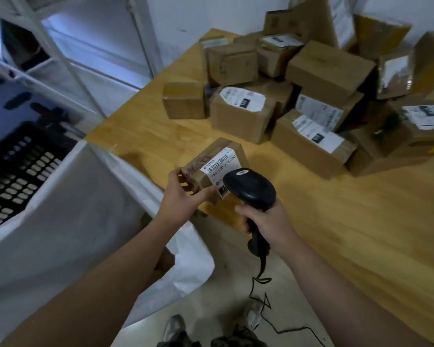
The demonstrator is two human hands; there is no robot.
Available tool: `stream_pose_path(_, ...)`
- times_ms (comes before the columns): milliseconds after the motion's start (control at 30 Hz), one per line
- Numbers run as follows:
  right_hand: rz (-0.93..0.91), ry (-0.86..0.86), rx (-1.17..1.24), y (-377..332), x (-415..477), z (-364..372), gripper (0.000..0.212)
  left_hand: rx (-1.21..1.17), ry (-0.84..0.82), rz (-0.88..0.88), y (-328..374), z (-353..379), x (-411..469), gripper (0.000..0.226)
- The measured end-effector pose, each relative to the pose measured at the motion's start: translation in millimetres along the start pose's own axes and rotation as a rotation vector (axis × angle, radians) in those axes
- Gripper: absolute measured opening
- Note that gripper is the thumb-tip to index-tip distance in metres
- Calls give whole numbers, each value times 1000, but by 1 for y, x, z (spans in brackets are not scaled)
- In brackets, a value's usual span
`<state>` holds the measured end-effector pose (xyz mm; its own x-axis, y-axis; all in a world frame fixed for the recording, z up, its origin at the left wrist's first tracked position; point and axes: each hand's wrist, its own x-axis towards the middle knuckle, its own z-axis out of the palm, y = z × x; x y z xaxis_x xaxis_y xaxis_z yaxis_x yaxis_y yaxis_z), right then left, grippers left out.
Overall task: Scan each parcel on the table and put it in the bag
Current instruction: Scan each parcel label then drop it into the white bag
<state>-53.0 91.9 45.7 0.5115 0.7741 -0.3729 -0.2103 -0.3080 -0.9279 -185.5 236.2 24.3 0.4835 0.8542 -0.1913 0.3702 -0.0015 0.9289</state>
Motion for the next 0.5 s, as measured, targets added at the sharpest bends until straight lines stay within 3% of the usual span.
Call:
stream_pose_path(200, 130, -37, -102, 43, -11, 75, 34, 8, -1, -180, -84, -87, -38, 76)
stream_pose_path(367, 298, -85, -300, 102, -1, 152, 18, 165, 102, -432, -193, -159, -65, 67)
stream_pose_path(433, 357, -112, -449, 121, 7, 177, 11, 256, 143, -571, -245, -180, -60, 75)
stream_pose_path(500, 420, -165, -555, 136, 21, 200, 10, 390, 120, -675, -302, -189, -44, 97)
